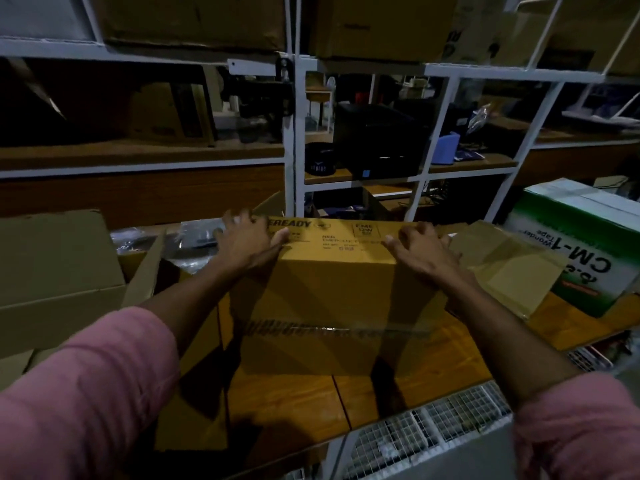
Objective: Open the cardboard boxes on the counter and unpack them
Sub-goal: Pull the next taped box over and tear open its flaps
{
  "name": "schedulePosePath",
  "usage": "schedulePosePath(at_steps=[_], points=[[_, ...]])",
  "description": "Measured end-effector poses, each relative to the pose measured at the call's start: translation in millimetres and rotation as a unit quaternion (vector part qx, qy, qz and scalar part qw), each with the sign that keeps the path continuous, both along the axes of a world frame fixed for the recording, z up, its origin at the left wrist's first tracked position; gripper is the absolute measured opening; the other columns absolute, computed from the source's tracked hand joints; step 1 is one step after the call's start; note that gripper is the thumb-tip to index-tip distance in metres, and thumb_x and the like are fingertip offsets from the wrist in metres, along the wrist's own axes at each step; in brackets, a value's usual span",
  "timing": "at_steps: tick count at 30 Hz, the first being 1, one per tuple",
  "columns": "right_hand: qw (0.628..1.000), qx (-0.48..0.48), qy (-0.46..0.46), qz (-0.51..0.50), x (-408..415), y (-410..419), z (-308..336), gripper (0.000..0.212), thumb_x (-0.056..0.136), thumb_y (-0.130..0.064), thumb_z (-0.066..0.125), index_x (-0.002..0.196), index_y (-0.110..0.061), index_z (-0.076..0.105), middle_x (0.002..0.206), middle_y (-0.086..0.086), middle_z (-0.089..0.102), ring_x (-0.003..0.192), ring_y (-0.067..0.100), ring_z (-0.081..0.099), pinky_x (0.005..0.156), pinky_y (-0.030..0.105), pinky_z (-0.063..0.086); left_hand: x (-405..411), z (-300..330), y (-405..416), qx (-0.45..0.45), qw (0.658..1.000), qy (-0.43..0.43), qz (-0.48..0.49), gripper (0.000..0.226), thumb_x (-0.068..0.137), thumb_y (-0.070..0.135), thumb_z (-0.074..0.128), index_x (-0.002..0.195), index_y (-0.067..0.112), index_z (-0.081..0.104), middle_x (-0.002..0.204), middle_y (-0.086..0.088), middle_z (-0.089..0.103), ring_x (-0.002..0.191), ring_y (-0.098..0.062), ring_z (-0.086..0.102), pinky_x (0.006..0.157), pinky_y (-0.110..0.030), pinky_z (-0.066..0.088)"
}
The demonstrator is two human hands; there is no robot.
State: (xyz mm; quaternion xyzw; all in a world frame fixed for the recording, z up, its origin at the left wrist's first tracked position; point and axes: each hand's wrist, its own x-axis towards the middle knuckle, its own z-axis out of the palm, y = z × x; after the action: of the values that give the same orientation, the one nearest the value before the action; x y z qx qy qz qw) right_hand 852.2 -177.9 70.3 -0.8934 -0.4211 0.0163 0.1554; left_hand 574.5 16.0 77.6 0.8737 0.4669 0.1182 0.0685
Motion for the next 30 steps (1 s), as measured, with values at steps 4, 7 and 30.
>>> schedulePosePath(at_steps=[4, 7, 30], points=[[0.999, -0.044, 0.009, 0.025, 26, 20, 1, 0.088, 0.084, -0.09, 0.02, 0.151, -0.036, 0.036, 0.169, 0.006, 0.009, 0.148, 0.051, 0.015, 0.111, 0.074, 0.02, 16, -2, 44, -0.115, 0.992, 0.046, -0.004, 0.109, 0.072, 0.098, 0.016, 0.157, 0.032, 0.022, 0.169, -0.006, -0.011, 0.15, -0.052, -0.002, 0.116, -0.074, 0.009], [0.997, -0.064, 0.022, 0.035, 41, 32, -1, 0.095, 0.078, -0.094, 0.015, 0.156, -0.04, 0.024, 0.17, 0.006, 0.001, 0.151, 0.048, 0.01, 0.112, 0.076, 0.016, 25, -4, 65, -0.155, 0.986, 0.063, 0.002, 0.128, 0.054, 0.107, 0.01, 0.159, 0.036, 0.015, 0.168, -0.004, -0.017, 0.15, -0.053, 0.003, 0.116, -0.073, 0.013], [0.99, 0.117, -0.076, 0.022, -27, -93, -41, 0.086, 0.081, -0.086, 0.036, 0.154, -0.045, 0.018, 0.167, -0.003, 0.006, 0.14, 0.05, 0.022, 0.107, 0.064, 0.032, -47, -43, -92, 0.067, 0.984, -0.164, -0.023, 0.068, 0.084, 0.071, 0.056, 0.136, 0.033, 0.036, 0.143, -0.002, 0.027, 0.134, -0.037, 0.029, 0.098, -0.059, 0.044]])
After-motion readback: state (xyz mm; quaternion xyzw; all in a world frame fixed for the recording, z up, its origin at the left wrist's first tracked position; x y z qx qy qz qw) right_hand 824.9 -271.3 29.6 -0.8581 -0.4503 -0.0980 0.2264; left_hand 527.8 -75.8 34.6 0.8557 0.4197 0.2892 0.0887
